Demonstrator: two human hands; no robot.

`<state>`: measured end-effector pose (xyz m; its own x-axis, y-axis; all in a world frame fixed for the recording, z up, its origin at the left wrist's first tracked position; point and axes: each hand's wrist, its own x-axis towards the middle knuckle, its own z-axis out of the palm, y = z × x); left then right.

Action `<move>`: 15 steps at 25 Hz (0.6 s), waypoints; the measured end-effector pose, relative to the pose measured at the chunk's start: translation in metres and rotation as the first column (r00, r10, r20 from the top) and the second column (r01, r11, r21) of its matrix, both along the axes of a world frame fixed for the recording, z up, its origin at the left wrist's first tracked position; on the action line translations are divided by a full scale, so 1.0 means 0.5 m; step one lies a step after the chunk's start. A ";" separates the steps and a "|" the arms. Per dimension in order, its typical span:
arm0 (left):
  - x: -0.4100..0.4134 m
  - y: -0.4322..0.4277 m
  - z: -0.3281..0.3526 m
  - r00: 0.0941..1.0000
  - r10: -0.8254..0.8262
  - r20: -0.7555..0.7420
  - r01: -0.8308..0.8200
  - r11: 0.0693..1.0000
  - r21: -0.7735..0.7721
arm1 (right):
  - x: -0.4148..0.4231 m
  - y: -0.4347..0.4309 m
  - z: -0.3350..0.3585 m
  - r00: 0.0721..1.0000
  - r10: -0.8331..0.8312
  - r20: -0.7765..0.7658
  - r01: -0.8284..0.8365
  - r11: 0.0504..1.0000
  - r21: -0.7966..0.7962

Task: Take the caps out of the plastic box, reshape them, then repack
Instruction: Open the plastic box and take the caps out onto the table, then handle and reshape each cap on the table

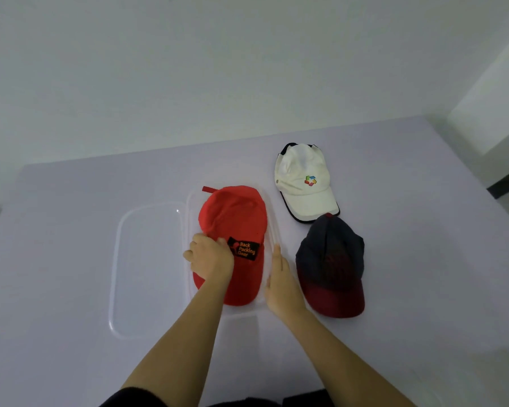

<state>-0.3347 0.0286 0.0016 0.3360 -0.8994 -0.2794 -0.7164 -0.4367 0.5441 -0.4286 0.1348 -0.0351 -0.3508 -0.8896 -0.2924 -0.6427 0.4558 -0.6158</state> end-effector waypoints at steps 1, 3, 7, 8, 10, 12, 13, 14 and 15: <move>-0.002 0.008 0.012 1.000 0.003 0.018 -0.002 0.998 -0.070 | -0.004 0.002 0.000 0.998 0.032 -0.047 -0.032 0.999 -0.004; -0.008 0.018 0.035 0.998 0.009 0.056 0.001 0.984 -0.177 | -0.015 -0.001 0.011 0.989 0.089 -0.116 -0.095 0.994 -0.048; -0.034 0.028 0.111 0.995 0.087 0.038 -0.069 0.941 -0.331 | -0.055 -0.028 0.062 0.989 0.141 0.039 -0.128 0.964 -0.233; -0.048 0.033 0.135 0.993 0.114 0.017 -0.097 0.914 -0.395 | -0.069 -0.036 0.080 0.982 0.168 0.091 -0.135 0.948 -0.289; -0.093 0.051 0.189 0.989 0.130 -0.064 -0.144 0.842 -0.520 | -0.103 -0.049 0.121 0.962 0.202 0.186 -0.119 0.918 -0.378; -0.176 0.071 0.233 0.975 0.070 -0.210 -0.180 0.803 -0.568 | -0.167 -0.053 0.162 0.921 0.204 0.331 -0.017 0.871 -0.490; -0.222 0.080 0.247 0.960 0.023 -0.278 -0.179 0.813 -0.554 | -0.207 -0.053 0.181 0.889 0.181 0.421 0.083 0.840 -0.536; -0.267 0.086 0.253 0.947 -0.025 -0.321 -0.159 0.831 -0.533 | -0.253 -0.052 0.194 0.857 0.145 0.494 0.185 0.809 -0.558; -0.313 0.093 0.252 0.941 -0.074 -0.329 -0.113 0.850 -0.515 | -0.304 -0.050 0.202 0.845 0.098 0.525 0.266 0.775 -0.574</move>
<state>-0.4911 0.0752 0.1278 0.3297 -0.9349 0.1315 -0.4522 -0.0341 0.8912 -0.5807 0.1101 0.0657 -0.3981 -0.9062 0.1423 -0.1364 -0.0949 -0.9861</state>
